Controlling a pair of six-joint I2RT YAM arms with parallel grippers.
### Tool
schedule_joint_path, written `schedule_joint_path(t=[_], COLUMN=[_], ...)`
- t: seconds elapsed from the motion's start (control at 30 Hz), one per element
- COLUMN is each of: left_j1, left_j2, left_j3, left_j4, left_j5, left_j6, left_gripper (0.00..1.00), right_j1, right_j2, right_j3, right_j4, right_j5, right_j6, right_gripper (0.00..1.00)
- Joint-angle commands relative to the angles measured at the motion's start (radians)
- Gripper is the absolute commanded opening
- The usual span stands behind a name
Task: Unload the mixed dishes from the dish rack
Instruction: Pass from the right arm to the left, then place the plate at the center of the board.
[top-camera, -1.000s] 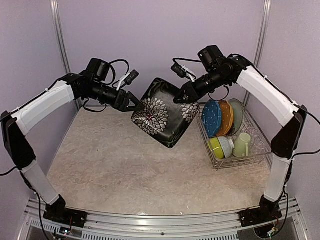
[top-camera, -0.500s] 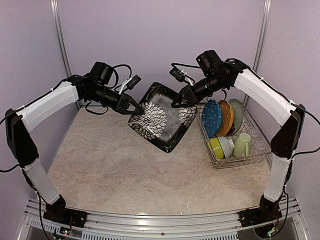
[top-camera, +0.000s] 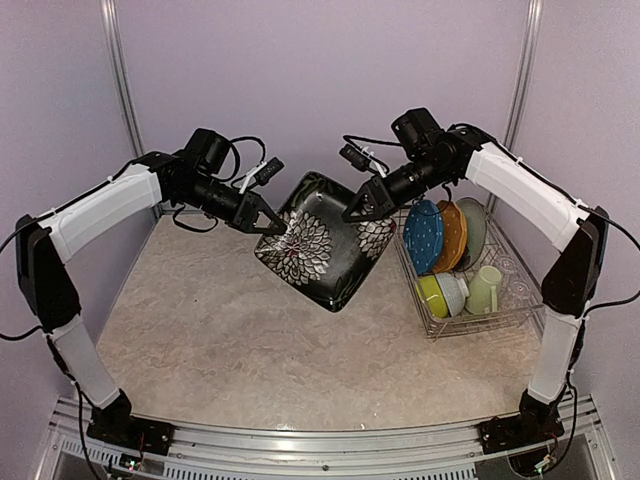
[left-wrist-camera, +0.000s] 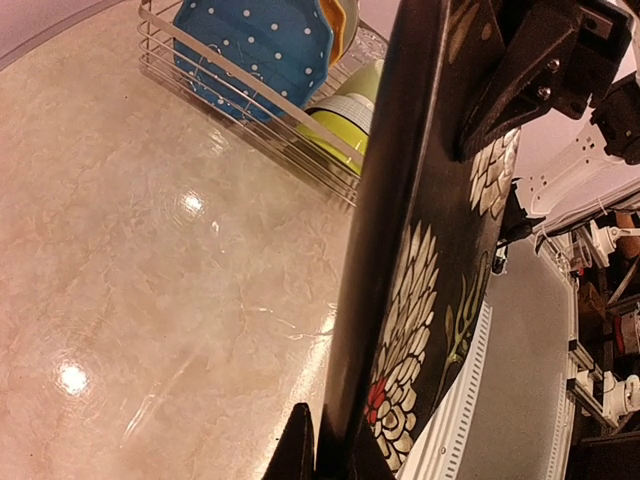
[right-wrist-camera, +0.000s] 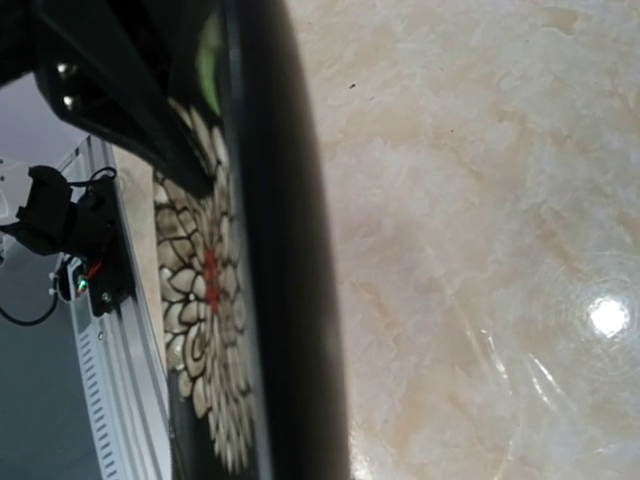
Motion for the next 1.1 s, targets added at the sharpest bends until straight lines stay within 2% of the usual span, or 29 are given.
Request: schedule_joint_path(t=[0.0,0.07,0.1,0.13,0.23,0.27,0.33,0.37,0.53,0.67,0.8,1.07], left_j1=[0.002,0.032,0.049,0.066,0.109,0.123,0.143,0.154,0.225,0.267,0.295,0.310], left_j2=[0.014,0.013,0.014,0.014,0.011,0.011,0.005,0.001,0.008,0.046,0.120,0.271], left_j3=[-0.004,-0.019,-0.027,-0.039,-0.069,-0.084,-0.120,-0.139,-0.194,-0.185,-0.160,-0.094], left_j4=[0.073,0.104,0.118,0.134,0.163,0.176,0.212,0.231,0.318,0.334,0.325,0.339], left_j5=[0.083,0.116,0.135,0.146,0.174,0.192,0.209,0.213,0.233,0.189,0.103,0.034], left_j6=[-0.177,-0.252,-0.283,-0.316,-0.388,-0.404,-0.434,-0.449,-0.518,-0.545,-0.565,-0.623], left_gripper=[0.00,0.00,0.00,0.00,0.00,0.00,0.00,0.00,0.00,0.00,0.00,0.00], right_j1=[0.018,0.016,0.014,0.012,0.000,-0.010,-0.035,-0.050,-0.119,-0.143,-0.150,-0.154], right_j2=[-0.020,-0.024,-0.027,-0.028,-0.044,-0.053,-0.083,-0.100,-0.193,-0.230,-0.248,-0.310], right_j3=[-0.004,-0.013,-0.018,-0.021,-0.031,-0.037,-0.048,-0.059,-0.131,-0.162,-0.182,-0.274], right_j4=[0.159,0.174,0.180,0.188,0.209,0.221,0.249,0.266,0.352,0.366,0.359,0.397], right_j5=[-0.022,-0.001,0.008,0.019,0.112,0.130,0.172,0.189,0.259,0.317,0.345,0.362], right_j6=[0.022,0.034,0.040,0.047,0.071,0.079,0.101,0.114,0.161,0.165,0.163,0.192], right_gripper=[0.12,0.30,0.46,0.57,0.68,0.74,0.95,0.99,0.99,0.99,0.99,0.99])
